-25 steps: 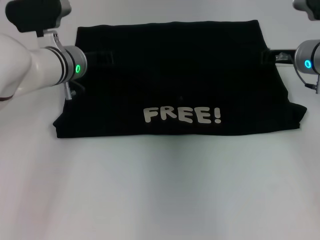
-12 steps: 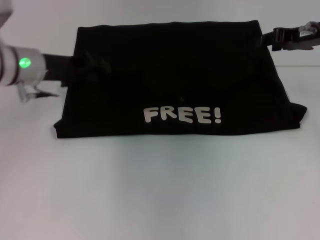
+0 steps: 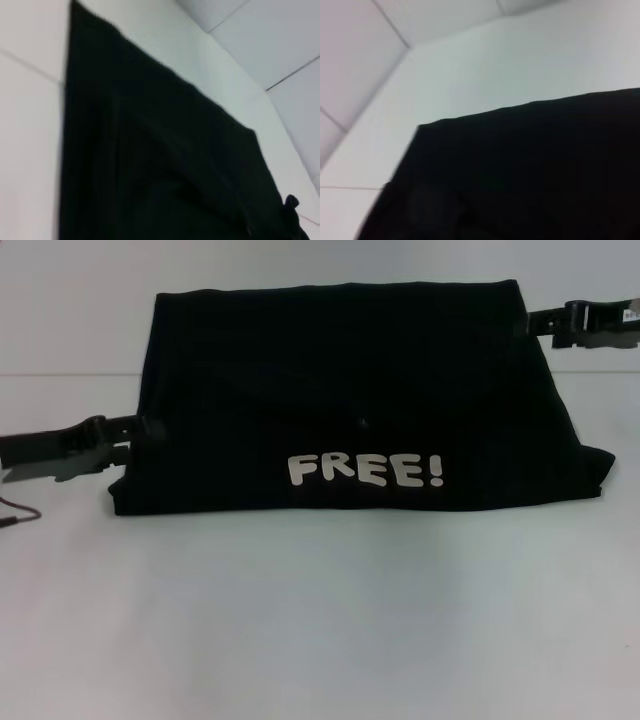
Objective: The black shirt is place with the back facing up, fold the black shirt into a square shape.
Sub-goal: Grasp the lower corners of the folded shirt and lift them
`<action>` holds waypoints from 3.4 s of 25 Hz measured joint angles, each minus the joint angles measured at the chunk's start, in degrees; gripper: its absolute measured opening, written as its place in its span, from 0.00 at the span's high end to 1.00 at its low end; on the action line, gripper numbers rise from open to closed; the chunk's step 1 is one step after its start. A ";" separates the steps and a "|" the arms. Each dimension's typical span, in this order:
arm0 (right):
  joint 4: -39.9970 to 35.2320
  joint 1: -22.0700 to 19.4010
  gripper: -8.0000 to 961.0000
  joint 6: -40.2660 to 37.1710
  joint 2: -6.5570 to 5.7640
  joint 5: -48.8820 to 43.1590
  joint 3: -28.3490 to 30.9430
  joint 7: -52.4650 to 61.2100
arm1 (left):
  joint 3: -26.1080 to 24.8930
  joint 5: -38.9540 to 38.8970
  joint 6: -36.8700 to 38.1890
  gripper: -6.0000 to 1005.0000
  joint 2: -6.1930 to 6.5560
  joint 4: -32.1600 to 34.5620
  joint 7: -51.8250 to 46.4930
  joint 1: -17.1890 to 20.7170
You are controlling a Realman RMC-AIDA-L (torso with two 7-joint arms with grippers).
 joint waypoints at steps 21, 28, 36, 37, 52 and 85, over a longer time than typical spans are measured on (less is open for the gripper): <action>4.50 -17.13 0.20 -5.97 4.49 26.25 2.84 -32.03 | -0.18 1.99 -13.79 0.27 -2.72 -4.18 14.38 0.74; 4.63 -16.10 0.20 -5.67 4.52 26.05 2.75 -32.08 | -0.42 2.62 -16.88 0.30 -2.83 -5.79 13.05 1.04; 4.71 -16.42 0.20 -5.92 4.53 26.27 2.83 -32.11 | 0.40 2.63 -15.95 0.31 -3.25 -6.05 13.54 1.48; 4.71 -16.45 0.20 -5.94 4.53 26.31 2.83 -32.11 | 0.52 2.63 -15.58 0.31 -3.31 -6.05 13.59 1.47; 4.70 -16.50 0.20 -6.03 4.37 26.42 2.94 -31.65 | 1.79 2.70 -16.24 0.34 -3.19 -5.74 9.02 0.59; 7.48 -12.01 0.19 1.60 -5.12 0.61 1.85 -1.27 | 1.83 3.97 -9.76 0.95 -0.91 -5.83 -0.35 -4.07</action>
